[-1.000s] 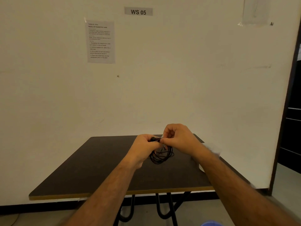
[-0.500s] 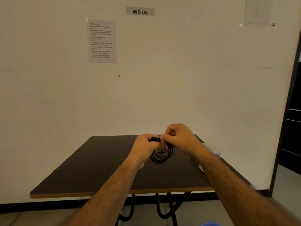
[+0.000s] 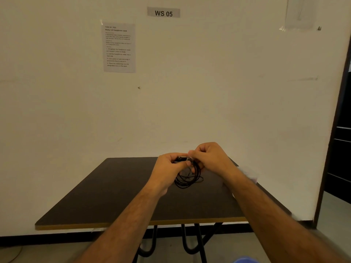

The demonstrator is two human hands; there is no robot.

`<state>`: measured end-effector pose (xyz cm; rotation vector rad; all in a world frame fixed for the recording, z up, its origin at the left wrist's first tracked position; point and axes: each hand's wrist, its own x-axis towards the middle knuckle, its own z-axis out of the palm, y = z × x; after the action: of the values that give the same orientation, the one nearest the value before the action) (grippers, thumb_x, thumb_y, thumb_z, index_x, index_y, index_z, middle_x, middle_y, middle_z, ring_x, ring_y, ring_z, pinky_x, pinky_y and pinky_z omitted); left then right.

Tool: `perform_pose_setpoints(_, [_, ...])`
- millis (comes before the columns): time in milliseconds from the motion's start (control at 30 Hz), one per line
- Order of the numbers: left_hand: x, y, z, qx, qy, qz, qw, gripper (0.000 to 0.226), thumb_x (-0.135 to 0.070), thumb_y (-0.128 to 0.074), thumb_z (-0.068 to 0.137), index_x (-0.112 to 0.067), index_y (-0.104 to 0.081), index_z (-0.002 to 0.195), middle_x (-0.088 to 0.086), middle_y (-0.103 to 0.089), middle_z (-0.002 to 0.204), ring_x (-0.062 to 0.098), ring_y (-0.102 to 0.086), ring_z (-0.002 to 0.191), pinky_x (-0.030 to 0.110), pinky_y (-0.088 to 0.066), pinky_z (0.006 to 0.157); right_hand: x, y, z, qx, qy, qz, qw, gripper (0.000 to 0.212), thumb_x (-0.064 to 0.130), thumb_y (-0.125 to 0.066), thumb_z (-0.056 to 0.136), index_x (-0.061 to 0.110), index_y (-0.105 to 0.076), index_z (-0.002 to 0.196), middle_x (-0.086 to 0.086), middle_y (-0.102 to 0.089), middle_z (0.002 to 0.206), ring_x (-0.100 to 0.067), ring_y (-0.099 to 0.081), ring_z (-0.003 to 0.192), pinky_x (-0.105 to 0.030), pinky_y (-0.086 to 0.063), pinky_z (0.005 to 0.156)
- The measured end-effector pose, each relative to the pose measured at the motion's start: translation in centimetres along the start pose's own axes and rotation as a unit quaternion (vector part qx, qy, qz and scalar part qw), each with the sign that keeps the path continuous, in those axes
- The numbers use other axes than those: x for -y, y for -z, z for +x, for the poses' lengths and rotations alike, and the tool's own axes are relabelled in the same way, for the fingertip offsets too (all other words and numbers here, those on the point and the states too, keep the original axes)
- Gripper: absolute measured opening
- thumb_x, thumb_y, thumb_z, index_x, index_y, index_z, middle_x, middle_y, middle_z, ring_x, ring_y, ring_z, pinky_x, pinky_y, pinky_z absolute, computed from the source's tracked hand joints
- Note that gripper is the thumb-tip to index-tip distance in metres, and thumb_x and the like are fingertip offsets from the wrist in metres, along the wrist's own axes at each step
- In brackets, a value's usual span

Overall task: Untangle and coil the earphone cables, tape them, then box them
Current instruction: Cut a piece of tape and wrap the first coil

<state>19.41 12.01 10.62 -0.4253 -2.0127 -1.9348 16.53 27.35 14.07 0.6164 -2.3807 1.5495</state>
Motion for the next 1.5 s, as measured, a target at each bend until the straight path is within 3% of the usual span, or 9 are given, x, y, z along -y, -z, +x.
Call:
perform_pose_setpoints(200, [0.5,-0.1,0.2,-0.02,-0.015,0.019,1.0,0.022,-0.005,-0.071,0.086,-0.017,-0.076,0.103,0.002,-0.077,0.095,0.018,-0.072,0.096,0.039,-0.056,0.092,0.5,-0.2,0.0,-0.003,-0.044,-0.024,0.999,0.024,0.018,-0.063,0.094,0.003,-0.06,0.075,-0.01,-0.068,0.058,-0.019,-0.069,0.05,-0.025,-0.052,0.043])
perform_pose_setpoints(367, [1.2,0.0,0.6,-0.056,-0.05,0.086,0.993,0.025,-0.012,-0.074,0.085,-0.023,-0.075,0.107,-0.004,-0.076,0.1,0.012,-0.07,0.1,0.039,-0.056,0.093,0.8,0.0,0.2,0.058,-0.122,0.05,0.99,0.017,0.013,-0.058,0.094,-0.001,-0.065,0.088,-0.02,-0.072,0.075,-0.027,-0.071,0.061,-0.036,-0.059,0.055])
perform_pose_setpoints(467, [1.2,0.0,0.4,-0.064,-0.09,0.153,0.982,0.031,-0.015,-0.075,0.085,-0.023,-0.072,0.115,-0.007,-0.072,0.109,0.004,-0.065,0.104,0.025,-0.054,0.093,0.7,0.3,0.3,0.102,-0.165,0.072,0.978,0.019,0.014,-0.057,0.095,0.0,-0.068,0.092,-0.014,-0.071,0.073,-0.025,-0.071,0.063,-0.037,-0.061,0.062])
perform_pose_setpoints(600, [0.8,0.0,0.2,-0.077,-0.177,0.244,0.95,0.032,-0.015,-0.075,0.085,-0.018,-0.072,0.117,-0.008,-0.071,0.11,-0.002,-0.061,0.102,0.015,-0.049,0.092,0.4,0.8,0.8,0.141,-0.21,0.09,0.963,0.021,0.018,-0.055,0.097,0.002,-0.068,0.093,-0.01,-0.069,0.068,-0.022,-0.069,0.065,-0.04,-0.061,0.073])
perform_pose_setpoints(833, [1.0,0.7,0.8,-0.048,-0.331,0.401,0.853,0.024,-0.011,-0.075,0.083,-0.01,-0.074,0.107,0.002,-0.073,0.098,0.013,-0.066,0.092,0.025,-0.053,0.085,0.4,1.3,0.9,0.198,-0.265,0.116,0.936,0.02,0.019,-0.05,0.099,0.004,-0.063,0.096,-0.007,-0.068,0.064,-0.017,-0.067,0.06,-0.03,-0.059,0.059])
perform_pose_setpoints(900, [1.0,0.8,0.9,-0.037,-0.351,0.407,0.843,0.023,-0.007,-0.075,0.082,-0.011,-0.074,0.105,0.001,-0.069,0.098,0.008,-0.061,0.09,0.016,-0.05,0.084,0.4,1.5,1.0,0.207,-0.272,0.121,0.932,0.021,0.019,-0.049,0.1,0.003,-0.062,0.098,-0.007,-0.068,0.065,-0.016,-0.067,0.06,-0.03,-0.06,0.059])
perform_pose_setpoints(967, [0.8,0.9,1.0,-0.03,-0.357,0.41,0.839,0.026,-0.001,-0.074,0.08,-0.01,-0.074,0.105,0.001,-0.067,0.105,0.006,-0.059,0.095,0.007,-0.043,0.087,0.3,1.6,1.0,0.213,-0.272,0.123,0.93,0.021,0.019,-0.048,0.1,0.004,-0.062,0.098,-0.007,-0.069,0.066,-0.016,-0.068,0.061,-0.03,-0.06,0.06])
perform_pose_setpoints(1233, [0.8,1.0,0.9,0.003,-0.351,0.406,0.844,0.028,0.007,-0.07,0.078,-0.007,-0.074,0.102,0.003,-0.072,0.098,0.013,-0.065,0.091,0.021,-0.051,0.085,0.4,1.5,0.8,0.213,-0.262,0.077,0.938,0.026,0.024,-0.044,0.103,0.005,-0.061,0.101,-0.01,-0.068,0.072,-0.019,-0.068,0.063,-0.033,-0.061,0.055])
perform_pose_setpoints(1500, [1.0,0.8,0.9,0.018,-0.226,0.405,0.886,0.018,-0.024,-0.068,0.091,-0.019,-0.073,0.108,-0.005,-0.071,0.102,0.006,-0.061,0.093,0.017,-0.047,0.083,-0.2,0.5,0.8,0.182,-0.222,-0.028,0.957,0.031,0.028,-0.057,0.099,-0.001,-0.065,0.107,-0.021,-0.071,0.093,-0.029,-0.073,0.072,-0.037,-0.061,0.059])
